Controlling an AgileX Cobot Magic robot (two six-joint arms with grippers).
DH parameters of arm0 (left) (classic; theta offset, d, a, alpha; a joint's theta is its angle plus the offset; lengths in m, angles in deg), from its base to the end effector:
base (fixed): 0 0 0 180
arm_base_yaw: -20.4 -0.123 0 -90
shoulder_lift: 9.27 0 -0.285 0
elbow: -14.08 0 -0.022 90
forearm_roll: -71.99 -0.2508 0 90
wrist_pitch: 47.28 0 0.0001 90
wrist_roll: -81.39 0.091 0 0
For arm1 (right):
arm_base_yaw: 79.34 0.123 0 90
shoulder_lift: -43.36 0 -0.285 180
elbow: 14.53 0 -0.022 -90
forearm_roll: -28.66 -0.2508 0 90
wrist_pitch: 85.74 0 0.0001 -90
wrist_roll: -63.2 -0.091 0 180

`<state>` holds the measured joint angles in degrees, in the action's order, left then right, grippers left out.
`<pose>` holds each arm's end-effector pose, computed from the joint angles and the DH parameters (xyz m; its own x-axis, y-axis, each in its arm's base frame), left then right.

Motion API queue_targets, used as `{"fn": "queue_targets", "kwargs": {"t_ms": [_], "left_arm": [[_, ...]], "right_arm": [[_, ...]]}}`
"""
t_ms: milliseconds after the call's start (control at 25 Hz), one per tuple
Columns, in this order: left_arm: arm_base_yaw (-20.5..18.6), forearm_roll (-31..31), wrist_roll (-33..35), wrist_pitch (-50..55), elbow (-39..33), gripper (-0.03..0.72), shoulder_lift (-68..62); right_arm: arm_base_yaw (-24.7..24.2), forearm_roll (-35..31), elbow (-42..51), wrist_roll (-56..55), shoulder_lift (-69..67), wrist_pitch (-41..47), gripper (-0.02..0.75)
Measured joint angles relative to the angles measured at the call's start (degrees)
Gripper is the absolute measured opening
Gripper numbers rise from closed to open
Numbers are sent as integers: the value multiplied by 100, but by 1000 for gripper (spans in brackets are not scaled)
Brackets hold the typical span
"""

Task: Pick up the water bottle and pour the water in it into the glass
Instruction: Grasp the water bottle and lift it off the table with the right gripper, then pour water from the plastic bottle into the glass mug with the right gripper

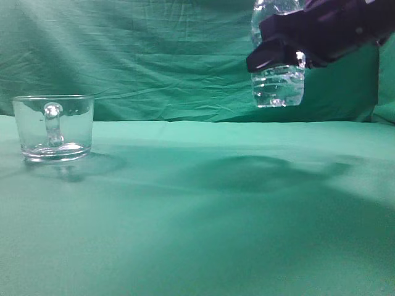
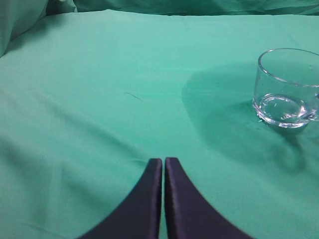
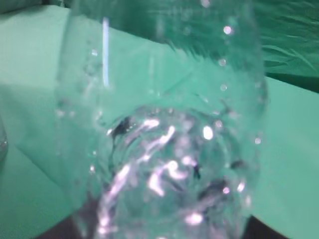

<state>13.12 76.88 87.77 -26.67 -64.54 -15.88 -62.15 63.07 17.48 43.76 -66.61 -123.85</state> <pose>0.0524 0.0039 0.1738 -0.2726 -0.0031 -0.9621 -0.0895 0.9957 0.0221 0.3247 0.1336 0.1789 -0.2170 -0.2186 -0.9514 -0.6330 0.7734 -0.0333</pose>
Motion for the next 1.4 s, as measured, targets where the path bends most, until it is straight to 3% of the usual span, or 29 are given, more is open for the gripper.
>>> {"fn": "queue_targets", "kwargs": {"t_ms": [240, 400, 1000, 1400], "left_arm": [[0, 0, 0, 0, 0, 0, 0], [0, 0, 0, 0, 0, 0, 0], [0, 0, 0, 0, 0, 0, 0], [0, 0, 0, 0, 0, 0, 0]], "right_arm": [[778, 691, -1291, -156, 147, 2302, 301], [1293, 1035, -2089, -156, 50, 3305, 301], [2325, 2755, -4144, -156, -1535, 4988, 301], [2482, 3640, -4561, -136, -2286, 5006, 301]]}}
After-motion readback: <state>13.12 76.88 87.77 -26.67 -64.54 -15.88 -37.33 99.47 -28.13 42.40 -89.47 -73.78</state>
